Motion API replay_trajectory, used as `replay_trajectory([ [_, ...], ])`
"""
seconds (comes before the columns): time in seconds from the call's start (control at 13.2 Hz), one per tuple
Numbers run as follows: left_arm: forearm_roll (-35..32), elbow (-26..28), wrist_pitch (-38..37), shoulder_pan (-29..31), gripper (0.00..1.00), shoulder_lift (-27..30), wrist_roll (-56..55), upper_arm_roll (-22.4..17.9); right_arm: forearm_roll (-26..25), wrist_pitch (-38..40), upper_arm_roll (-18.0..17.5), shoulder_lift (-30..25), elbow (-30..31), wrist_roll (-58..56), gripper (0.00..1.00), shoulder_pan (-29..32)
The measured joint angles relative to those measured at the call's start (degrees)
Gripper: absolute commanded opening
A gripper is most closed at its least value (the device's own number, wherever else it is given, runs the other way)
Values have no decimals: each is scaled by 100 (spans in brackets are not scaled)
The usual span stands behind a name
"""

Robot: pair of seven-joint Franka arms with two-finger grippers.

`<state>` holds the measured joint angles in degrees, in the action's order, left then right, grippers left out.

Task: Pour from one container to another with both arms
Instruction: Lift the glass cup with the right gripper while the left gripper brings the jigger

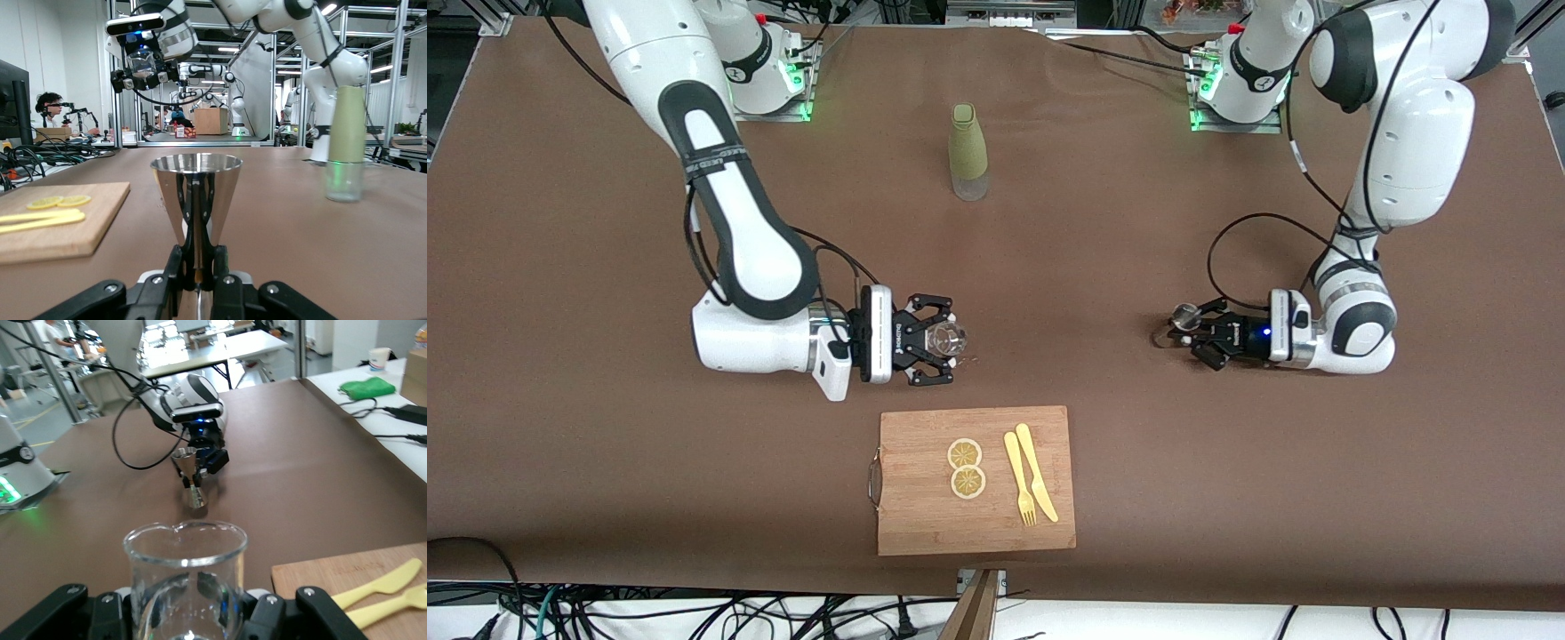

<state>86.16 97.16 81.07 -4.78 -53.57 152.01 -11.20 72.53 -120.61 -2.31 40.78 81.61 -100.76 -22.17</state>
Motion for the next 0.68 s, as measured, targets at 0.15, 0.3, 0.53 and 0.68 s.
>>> replay_trajectory([
  [0.15,353,-106,276,-345,0,19,-150,60,-28,-584,1,-8,2,181,0,-156],
  [0.3,667,-194,644,-665,0,23,-334,178,-29,-1199,2,-6,33,232,0,-349],
  [0.53,1226,-208,1078,-1128,0,21,-528,359,-29,-1936,4,7,91,424,0,-677],
  [0.68,1507,-244,1308,-1397,0,20,-567,447,-29,-2288,5,16,121,517,0,-886],
])
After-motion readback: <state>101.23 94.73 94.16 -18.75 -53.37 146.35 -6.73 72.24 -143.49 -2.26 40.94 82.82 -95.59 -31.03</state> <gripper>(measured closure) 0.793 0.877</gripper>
